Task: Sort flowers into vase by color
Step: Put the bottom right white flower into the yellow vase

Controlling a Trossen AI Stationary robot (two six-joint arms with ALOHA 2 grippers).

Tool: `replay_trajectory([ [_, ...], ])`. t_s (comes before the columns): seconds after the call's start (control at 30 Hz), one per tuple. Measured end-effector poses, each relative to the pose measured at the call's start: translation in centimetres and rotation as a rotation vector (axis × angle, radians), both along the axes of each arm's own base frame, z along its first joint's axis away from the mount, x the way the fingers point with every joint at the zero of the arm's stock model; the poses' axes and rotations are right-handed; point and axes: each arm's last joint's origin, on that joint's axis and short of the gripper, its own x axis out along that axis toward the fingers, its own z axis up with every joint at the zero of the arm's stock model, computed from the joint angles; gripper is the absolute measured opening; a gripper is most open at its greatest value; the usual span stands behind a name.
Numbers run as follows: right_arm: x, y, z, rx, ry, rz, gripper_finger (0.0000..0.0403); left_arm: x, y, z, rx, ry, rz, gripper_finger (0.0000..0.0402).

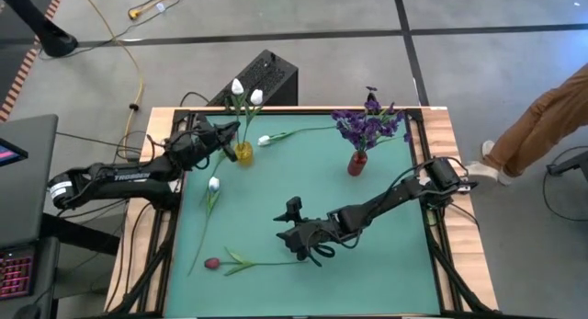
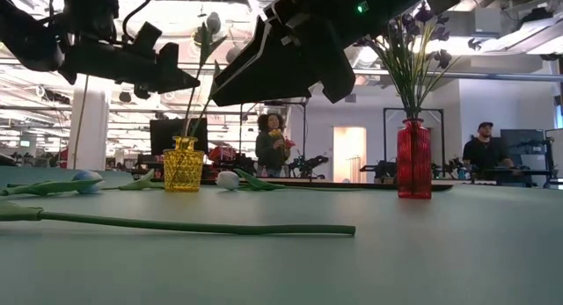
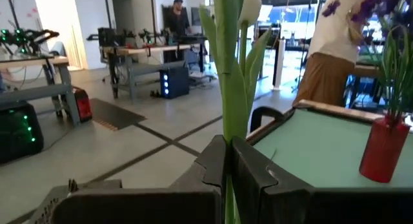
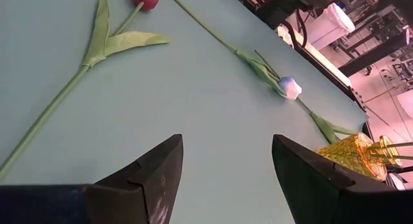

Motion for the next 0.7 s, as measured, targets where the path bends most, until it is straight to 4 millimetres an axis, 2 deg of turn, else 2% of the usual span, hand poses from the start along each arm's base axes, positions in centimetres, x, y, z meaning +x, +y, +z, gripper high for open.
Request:
replay_trajectory([
  [0.23, 0.0, 0.0, 0.0, 0.020, -0.005, -0.010, 0.0265, -0.2, -0.2, -0.7, -0.014, 0.017, -0.001, 0.0000],
  [0.53, 0.0, 0.1, 0.0, 0.030, -0.007, -0.014, 0.0265, -1.6, -1.0, -2.5, -0.041, -0.089, -0.006, 0.0001],
  [0.7, 0.0, 0.1, 0.0, 0.030, -0.007, -0.013, 0.0265, -1.5, -1.0, -2.9, -0.080, -0.069, -0.006, 0.0019],
])
